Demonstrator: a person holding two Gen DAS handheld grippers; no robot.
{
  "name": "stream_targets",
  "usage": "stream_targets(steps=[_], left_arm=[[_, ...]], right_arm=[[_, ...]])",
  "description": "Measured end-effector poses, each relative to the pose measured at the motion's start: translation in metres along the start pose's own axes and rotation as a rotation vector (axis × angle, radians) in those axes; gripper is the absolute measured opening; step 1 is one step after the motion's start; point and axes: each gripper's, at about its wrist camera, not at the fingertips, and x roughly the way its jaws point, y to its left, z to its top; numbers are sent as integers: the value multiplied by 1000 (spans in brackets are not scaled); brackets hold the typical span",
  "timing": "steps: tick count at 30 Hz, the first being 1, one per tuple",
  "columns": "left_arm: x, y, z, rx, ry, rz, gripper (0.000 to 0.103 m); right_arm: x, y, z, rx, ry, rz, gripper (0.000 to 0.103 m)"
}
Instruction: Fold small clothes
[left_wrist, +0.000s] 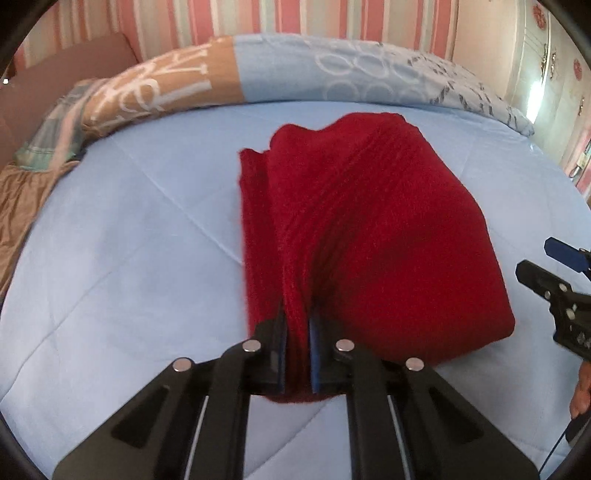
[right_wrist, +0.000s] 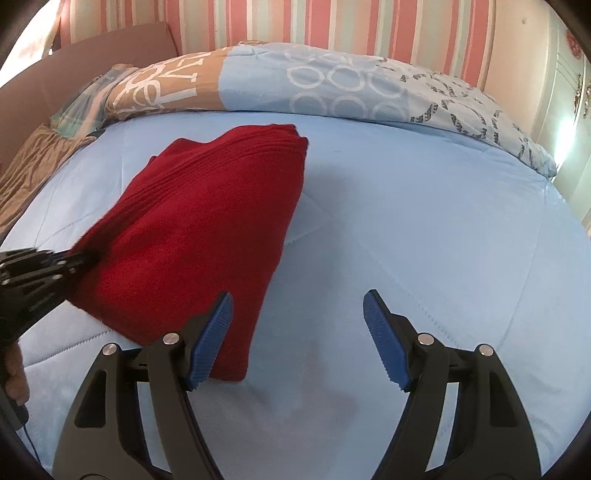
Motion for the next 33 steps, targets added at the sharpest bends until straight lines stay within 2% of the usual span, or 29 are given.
stream_targets(steps=[7,9,15,18,19,20,21,22,27,30,33], left_arm=[[17,-4,-30,28,20,113,10],[24,-11,-28,40,16,138,10],[26,-11,-24,35,38,137,15],[21,-8,-19,12,53,99,26],[16,-4,-18,-5,58,78,38],[12,-1,-16,-23,61,58,46],[6,3,-15,-46,65,44,65],[2,5,-15,-60,63,47,74],[-23,33,-22,-164,51,10,78],[-16,49,-20,-209,68,7,78],[-4,53,-13,-241,84,-65,78]], right_arm=[[15,-7,-4,5,41,-3,74],[19,-7,-5,2,49,-7,74],[22,-12,-8,29,55,13,74],[21,-14,-7,34,48,30,74],[20,-14,-8,38,44,36,74],[18,-16,-8,41,40,46,74],[18,-16,-7,42,40,49,74],[18,-17,-7,40,40,50,74],[18,-21,-7,42,38,56,75],[18,-23,-7,67,37,79,76],[19,-19,-6,63,39,81,77]])
